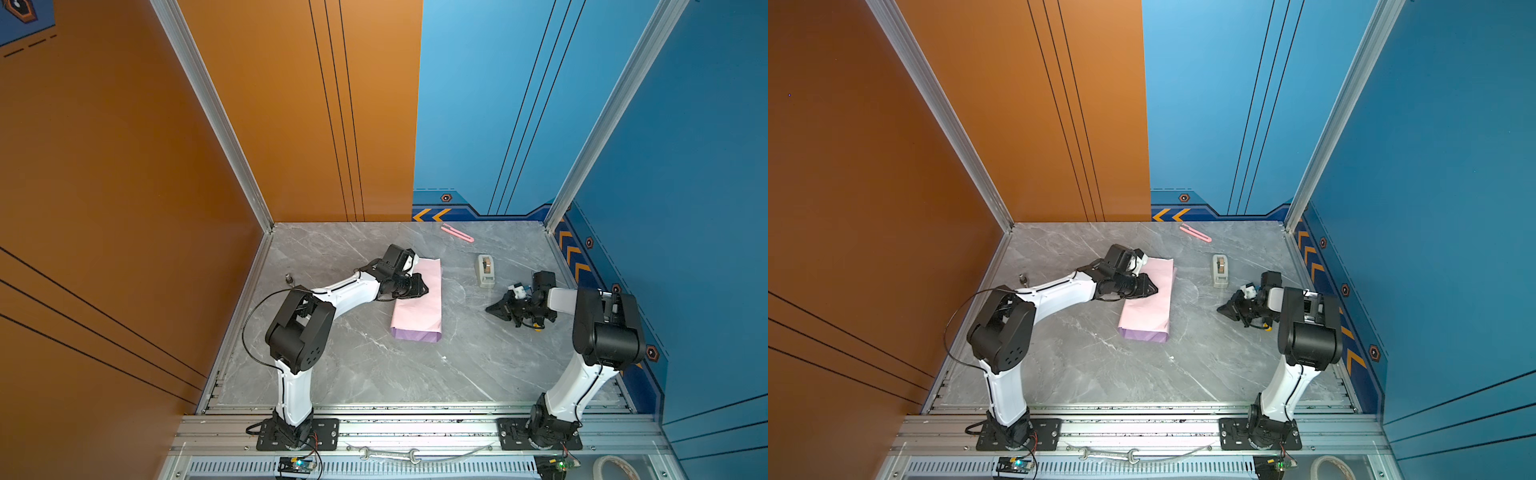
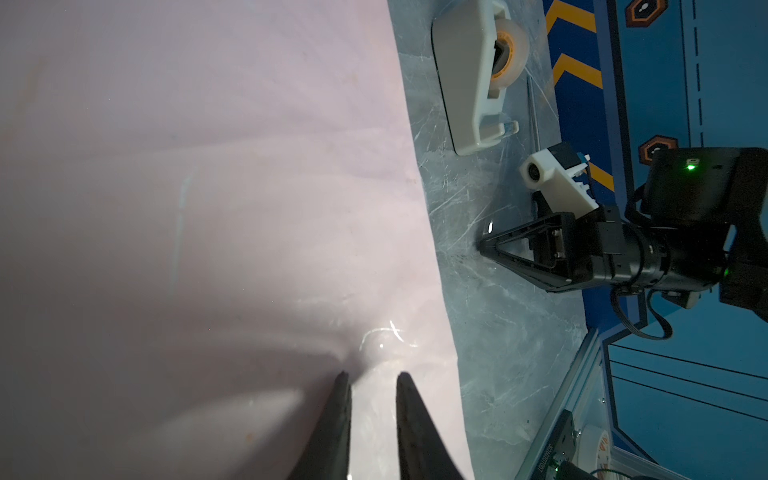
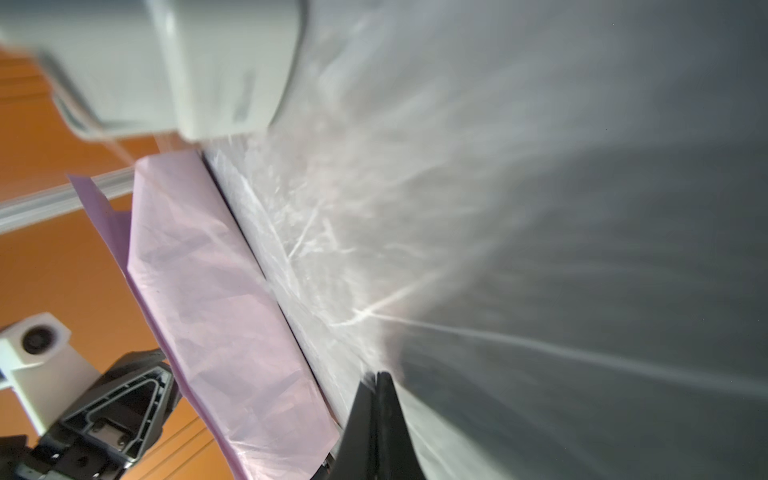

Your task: Wrap the gift box in paper

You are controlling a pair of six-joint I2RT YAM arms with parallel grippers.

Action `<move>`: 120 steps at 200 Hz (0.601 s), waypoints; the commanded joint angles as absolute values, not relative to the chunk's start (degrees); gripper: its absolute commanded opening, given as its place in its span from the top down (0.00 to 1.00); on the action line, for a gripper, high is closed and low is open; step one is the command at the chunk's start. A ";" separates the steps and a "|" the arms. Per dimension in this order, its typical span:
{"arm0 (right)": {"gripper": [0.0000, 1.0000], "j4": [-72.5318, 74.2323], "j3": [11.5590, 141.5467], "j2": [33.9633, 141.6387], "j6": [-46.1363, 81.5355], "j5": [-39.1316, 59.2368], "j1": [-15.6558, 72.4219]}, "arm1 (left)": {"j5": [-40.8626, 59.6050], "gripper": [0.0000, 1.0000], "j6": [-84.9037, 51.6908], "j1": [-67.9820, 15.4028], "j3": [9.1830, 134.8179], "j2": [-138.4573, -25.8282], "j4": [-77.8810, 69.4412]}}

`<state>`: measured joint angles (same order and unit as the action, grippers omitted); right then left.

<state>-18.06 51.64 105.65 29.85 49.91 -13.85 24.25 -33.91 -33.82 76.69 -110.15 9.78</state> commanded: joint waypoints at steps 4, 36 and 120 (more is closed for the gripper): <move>1.00 -28.68 50.01 106.82 25.81 49.66 -17.98 | 22.09 0.77 -33.92 -34.42 75.47 -112.04 14.72; 1.00 -30.44 49.80 107.41 23.73 50.29 -19.13 | 22.14 0.77 -33.99 -34.41 75.41 -111.99 14.68; 1.00 -25.09 46.17 105.69 29.68 54.23 -11.97 | 22.15 0.77 -34.11 -34.63 75.50 -112.24 14.59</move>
<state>-16.08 50.39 105.65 28.16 54.19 -10.68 24.25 -33.91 -33.82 76.69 -110.15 9.78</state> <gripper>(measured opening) 0.047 0.225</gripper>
